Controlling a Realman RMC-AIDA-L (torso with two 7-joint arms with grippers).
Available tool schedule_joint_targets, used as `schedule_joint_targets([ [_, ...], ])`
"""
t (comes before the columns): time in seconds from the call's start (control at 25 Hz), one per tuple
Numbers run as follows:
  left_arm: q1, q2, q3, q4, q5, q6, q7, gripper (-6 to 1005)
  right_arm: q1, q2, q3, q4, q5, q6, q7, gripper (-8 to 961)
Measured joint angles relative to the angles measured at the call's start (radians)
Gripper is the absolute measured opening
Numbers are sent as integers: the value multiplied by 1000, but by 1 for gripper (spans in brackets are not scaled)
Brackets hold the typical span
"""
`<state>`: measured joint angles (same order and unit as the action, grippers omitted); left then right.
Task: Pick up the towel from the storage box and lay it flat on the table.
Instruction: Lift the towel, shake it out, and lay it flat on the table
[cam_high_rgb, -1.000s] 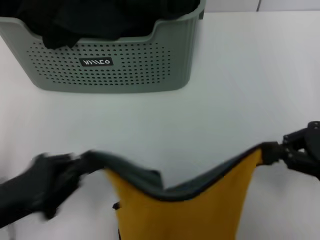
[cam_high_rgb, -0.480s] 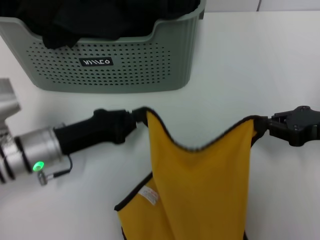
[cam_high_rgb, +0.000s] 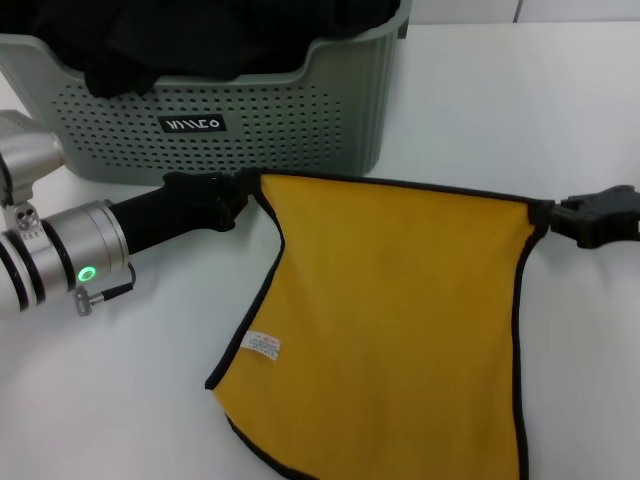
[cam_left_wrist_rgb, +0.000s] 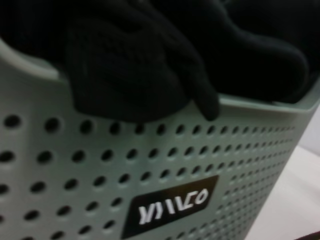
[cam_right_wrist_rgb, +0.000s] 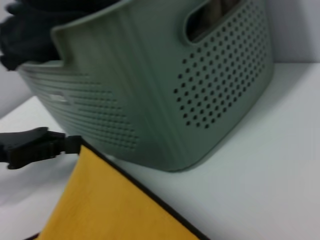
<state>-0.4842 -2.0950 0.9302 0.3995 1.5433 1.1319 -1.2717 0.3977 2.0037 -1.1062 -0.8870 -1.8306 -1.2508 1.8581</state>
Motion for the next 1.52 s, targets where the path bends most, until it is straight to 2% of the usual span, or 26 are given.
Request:
schedule_joint_targets([
  [0.24, -13, 0, 25, 56, 74, -39, 7, 51, 68, -3, 0, 57, -45, 61, 10, 69],
  [0.56, -60, -8, 220, 68, 74, -221, 26, 52, 89, -4, 2, 74, -60, 111, 11, 70],
  [0.68, -69, -9, 251, 71, 59, -239, 26, 52, 90, -4, 1, 75, -61, 120, 12, 71],
  [1.04, -42, -8, 258, 75, -38, -225, 64, 53, 92, 0, -4, 98, -78, 141, 12, 72],
  [1.2, -41, -9, 289, 75, -44, -222, 91, 53, 96, 9, -7, 107, -101, 162, 12, 72],
  [1.52, -42, -8, 298, 65, -39, -247, 104, 54, 111, 10, -13, 123, -137, 182, 17, 73],
])
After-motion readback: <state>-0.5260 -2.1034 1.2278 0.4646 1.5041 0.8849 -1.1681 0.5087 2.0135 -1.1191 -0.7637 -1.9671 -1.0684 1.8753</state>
